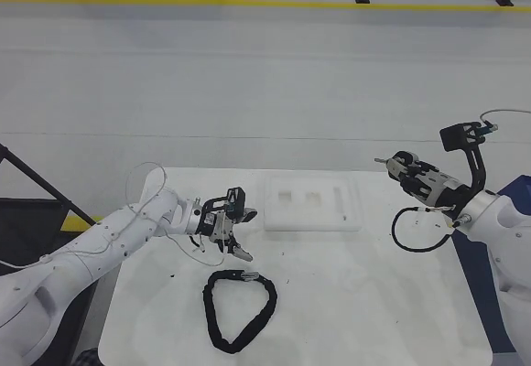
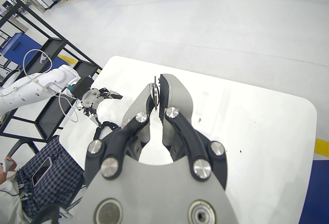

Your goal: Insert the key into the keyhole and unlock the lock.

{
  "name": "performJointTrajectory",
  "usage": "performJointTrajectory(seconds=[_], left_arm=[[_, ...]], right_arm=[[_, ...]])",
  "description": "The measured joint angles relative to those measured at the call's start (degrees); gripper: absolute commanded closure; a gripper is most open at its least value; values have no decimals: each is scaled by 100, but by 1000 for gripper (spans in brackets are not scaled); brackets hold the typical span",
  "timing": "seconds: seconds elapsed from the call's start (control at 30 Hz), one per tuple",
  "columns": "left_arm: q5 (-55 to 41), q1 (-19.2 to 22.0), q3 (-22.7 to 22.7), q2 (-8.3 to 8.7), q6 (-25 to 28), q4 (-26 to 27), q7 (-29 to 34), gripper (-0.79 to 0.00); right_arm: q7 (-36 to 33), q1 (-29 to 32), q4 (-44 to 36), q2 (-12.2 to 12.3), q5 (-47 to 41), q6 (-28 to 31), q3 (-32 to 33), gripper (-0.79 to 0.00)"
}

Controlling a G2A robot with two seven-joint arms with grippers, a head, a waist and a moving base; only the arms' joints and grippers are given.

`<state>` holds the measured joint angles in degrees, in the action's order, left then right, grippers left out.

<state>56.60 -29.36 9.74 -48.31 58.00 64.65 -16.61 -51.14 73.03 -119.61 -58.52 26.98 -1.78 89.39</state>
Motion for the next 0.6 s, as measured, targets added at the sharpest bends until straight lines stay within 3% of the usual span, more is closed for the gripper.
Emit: performJointTrajectory(seconds=[0.6], left_arm=[[2866,-676,0,-68,0,-161,-1685,-785]], right_arm=[[0,0,0,0,0,0,0,0]])
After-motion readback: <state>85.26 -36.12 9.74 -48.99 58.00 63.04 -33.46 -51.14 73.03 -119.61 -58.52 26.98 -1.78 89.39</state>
